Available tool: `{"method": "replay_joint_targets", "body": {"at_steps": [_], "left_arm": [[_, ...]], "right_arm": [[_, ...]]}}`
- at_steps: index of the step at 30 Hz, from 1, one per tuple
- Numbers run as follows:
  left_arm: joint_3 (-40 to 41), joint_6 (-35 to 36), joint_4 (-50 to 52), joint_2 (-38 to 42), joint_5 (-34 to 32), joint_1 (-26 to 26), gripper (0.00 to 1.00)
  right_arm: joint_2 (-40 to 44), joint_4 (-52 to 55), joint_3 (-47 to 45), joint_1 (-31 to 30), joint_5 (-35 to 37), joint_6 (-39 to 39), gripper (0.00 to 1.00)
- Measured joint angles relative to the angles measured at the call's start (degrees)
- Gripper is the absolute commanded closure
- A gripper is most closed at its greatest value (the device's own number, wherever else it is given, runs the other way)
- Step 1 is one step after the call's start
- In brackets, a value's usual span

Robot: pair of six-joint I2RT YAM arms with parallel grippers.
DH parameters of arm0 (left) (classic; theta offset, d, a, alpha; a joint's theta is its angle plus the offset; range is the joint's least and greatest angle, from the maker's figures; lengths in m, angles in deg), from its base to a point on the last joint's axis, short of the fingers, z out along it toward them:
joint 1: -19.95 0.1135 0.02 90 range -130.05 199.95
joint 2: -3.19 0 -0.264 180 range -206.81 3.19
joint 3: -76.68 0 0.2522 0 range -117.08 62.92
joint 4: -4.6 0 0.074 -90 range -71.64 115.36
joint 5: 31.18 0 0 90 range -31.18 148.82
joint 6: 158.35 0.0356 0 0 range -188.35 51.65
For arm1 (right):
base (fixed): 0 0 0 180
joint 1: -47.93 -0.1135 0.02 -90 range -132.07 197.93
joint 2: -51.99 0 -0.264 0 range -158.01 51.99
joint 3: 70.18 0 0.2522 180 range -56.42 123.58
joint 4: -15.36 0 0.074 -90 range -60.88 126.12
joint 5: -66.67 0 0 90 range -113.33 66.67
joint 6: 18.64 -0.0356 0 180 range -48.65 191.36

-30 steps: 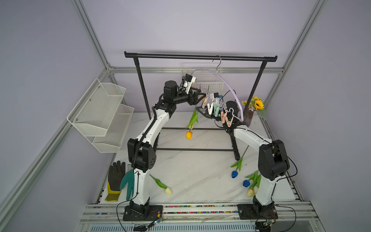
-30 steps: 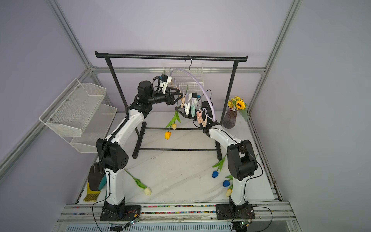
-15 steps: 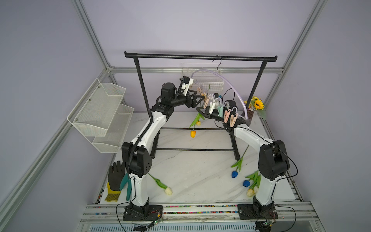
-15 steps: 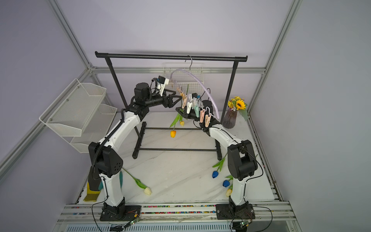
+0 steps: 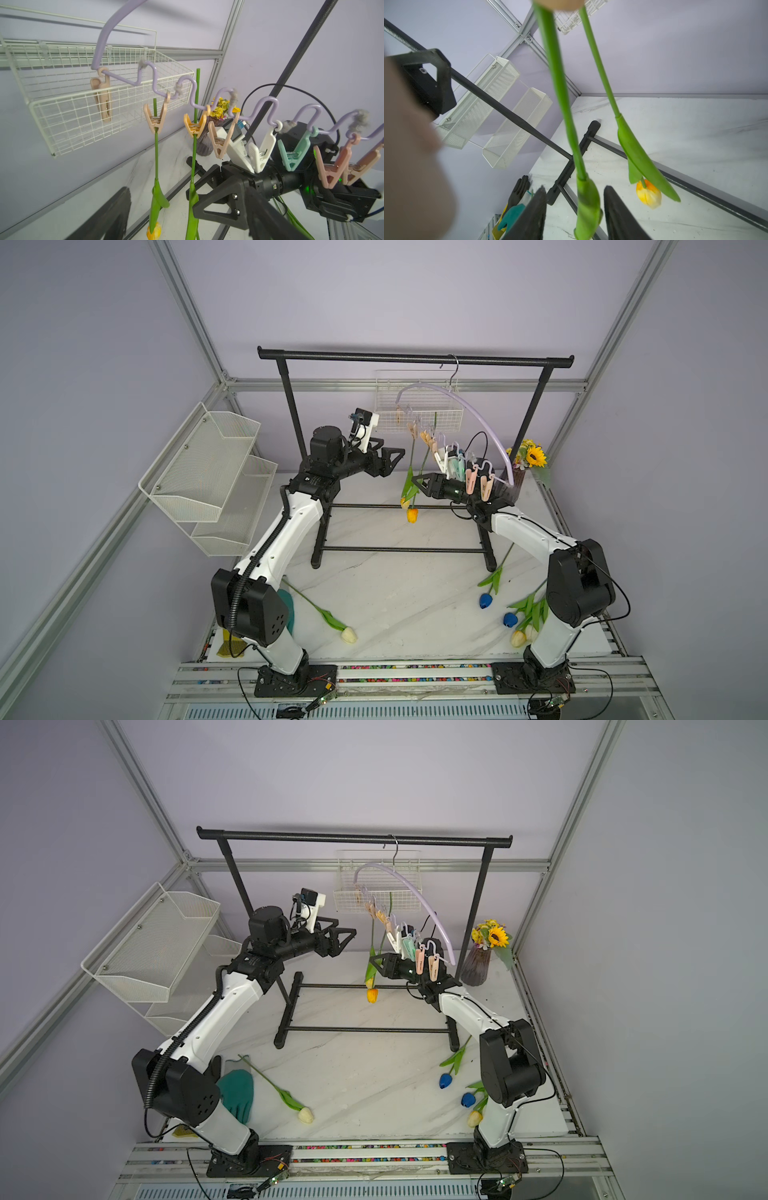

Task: Dry the flowers on a clothes hanger
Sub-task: Clamp the flower onto the hanger, then pick up the flower at the center of the board.

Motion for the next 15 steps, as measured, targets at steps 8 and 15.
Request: {"method": "replay_joint_targets", "body": {"at_steps": [8,15], "left_arm": [[13.4,-4.7,1.7,9.3,-4.8,0.0,0.17],[21.4,-10.7,6.3,14.1,-9.6,-0.5,0.18]], "right_arm": [[6.0,1.8,-7.5,0.0,4.3,4.6,0.41],[10.8,4.9,-13.6,0.0,7.7,6.5,0.41]]}}
